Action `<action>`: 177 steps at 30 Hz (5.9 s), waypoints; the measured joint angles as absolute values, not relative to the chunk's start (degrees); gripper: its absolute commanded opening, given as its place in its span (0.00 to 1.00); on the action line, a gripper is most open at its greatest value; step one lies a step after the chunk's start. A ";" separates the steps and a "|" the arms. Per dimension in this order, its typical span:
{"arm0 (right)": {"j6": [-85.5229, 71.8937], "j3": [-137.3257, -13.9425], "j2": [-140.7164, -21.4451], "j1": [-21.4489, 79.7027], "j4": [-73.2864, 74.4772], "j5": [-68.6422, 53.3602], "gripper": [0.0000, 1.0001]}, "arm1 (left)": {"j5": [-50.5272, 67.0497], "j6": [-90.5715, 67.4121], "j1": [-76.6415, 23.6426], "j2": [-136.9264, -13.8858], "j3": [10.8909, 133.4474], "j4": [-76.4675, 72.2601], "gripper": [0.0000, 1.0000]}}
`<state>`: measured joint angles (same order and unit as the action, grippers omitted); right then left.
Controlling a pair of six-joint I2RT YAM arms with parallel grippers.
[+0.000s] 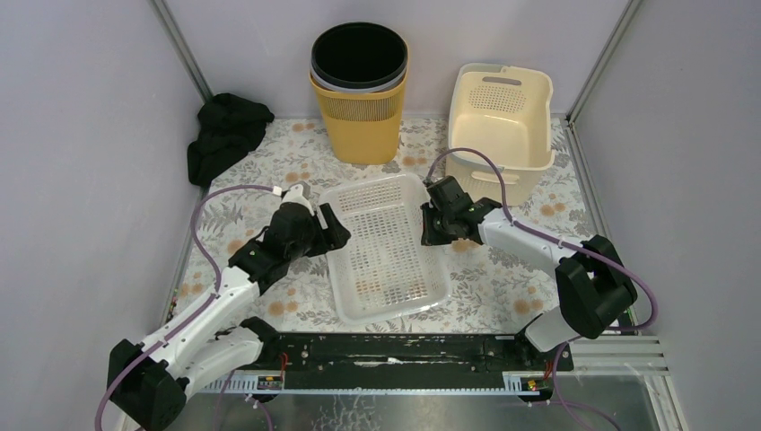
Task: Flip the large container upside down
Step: Adjust the container at the center of the board, then turn the container upside down at the center of the board.
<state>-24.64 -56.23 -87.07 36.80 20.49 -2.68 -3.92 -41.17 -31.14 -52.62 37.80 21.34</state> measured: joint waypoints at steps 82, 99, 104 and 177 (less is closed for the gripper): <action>-31.94 -54.59 -71.66 39.88 23.03 -17.93 1.00 | -6.04 -40.29 -31.14 -43.00 42.30 30.06 1.00; -37.41 -68.47 -84.27 46.24 19.33 -15.55 1.00 | -6.48 -40.36 -31.14 -39.00 48.23 34.70 1.00; -38.76 -73.54 -90.67 48.42 23.22 -9.39 0.99 | -6.46 -40.40 -31.14 -37.58 49.69 35.90 1.00; -56.58 -81.76 -100.07 56.10 5.82 -12.32 0.00 | -5.41 -42.04 -31.14 -28.16 58.35 45.28 1.00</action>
